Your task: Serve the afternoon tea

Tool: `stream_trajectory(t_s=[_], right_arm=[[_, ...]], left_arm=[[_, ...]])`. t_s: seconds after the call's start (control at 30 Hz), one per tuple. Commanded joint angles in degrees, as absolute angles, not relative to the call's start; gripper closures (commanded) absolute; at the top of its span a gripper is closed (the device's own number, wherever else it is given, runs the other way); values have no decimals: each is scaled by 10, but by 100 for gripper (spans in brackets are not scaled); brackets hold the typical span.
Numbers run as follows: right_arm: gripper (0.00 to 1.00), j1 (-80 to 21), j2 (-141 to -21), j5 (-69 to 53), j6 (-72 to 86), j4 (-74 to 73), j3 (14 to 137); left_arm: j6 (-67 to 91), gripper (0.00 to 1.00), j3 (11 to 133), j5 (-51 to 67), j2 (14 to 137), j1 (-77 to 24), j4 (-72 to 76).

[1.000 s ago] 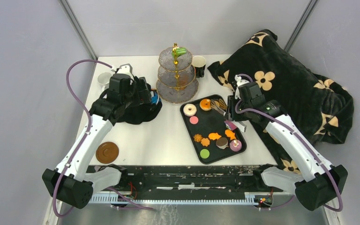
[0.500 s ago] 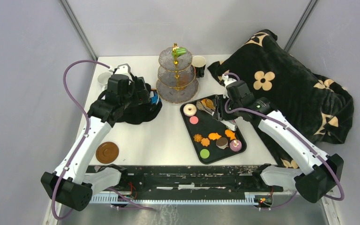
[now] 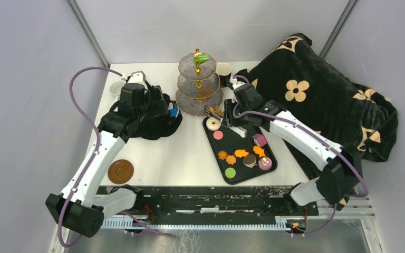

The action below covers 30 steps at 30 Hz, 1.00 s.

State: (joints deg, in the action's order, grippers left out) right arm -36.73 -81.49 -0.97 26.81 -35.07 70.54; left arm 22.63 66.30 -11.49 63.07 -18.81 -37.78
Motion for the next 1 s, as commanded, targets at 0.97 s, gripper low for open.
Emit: stream_trajectory(t_s=[0.97], right_arm=[[74,-391,-1048,17,361,-57,804]], left_arm=[[181,0,688,-190,605,-185,-347]])
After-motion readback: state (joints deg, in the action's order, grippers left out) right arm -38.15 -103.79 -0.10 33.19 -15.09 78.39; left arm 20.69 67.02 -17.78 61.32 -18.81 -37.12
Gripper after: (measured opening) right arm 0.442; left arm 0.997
